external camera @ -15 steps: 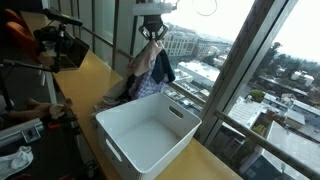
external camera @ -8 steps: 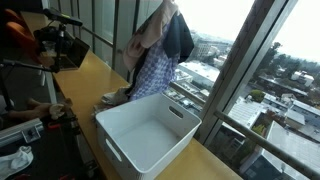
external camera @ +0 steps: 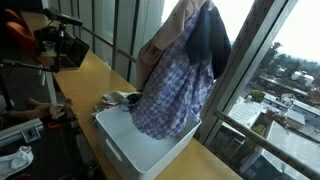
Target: Put the pile of cloths on the table into the white basket
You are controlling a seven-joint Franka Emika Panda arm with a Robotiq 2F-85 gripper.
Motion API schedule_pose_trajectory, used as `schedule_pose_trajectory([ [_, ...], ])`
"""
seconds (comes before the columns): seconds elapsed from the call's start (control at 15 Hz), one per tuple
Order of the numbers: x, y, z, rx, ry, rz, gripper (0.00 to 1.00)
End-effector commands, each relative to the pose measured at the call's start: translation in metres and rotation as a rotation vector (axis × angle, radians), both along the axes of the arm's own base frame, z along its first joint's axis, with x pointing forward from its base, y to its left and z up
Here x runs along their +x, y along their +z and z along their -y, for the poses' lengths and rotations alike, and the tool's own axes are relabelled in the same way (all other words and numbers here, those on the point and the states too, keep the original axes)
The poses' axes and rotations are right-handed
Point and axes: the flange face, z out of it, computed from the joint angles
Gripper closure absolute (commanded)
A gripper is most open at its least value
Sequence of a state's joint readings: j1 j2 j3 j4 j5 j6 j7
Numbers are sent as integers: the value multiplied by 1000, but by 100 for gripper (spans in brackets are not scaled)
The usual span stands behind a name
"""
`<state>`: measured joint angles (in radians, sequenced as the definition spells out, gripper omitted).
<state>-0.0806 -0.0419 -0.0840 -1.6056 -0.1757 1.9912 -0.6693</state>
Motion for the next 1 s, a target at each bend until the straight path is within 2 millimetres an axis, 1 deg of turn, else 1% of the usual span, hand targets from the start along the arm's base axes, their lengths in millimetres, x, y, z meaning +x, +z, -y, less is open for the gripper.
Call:
schedule_pose_trajectory([
  [0.0,29,-47,31,-6,-32,-54,97],
  [0.13,42,-83,38,6,-42,-98,97],
  [0.2,47,-101,37,10,-41,-118,97],
  [0.33,56,-139,28,18,-30,-152,97],
  [0.47,62,-171,10,29,-4,-181,97],
  [0.6,62,-197,-15,37,28,-207,97],
  [0.8,52,-230,-58,41,50,-256,97],
  [0.93,48,-254,-75,54,52,-289,97],
])
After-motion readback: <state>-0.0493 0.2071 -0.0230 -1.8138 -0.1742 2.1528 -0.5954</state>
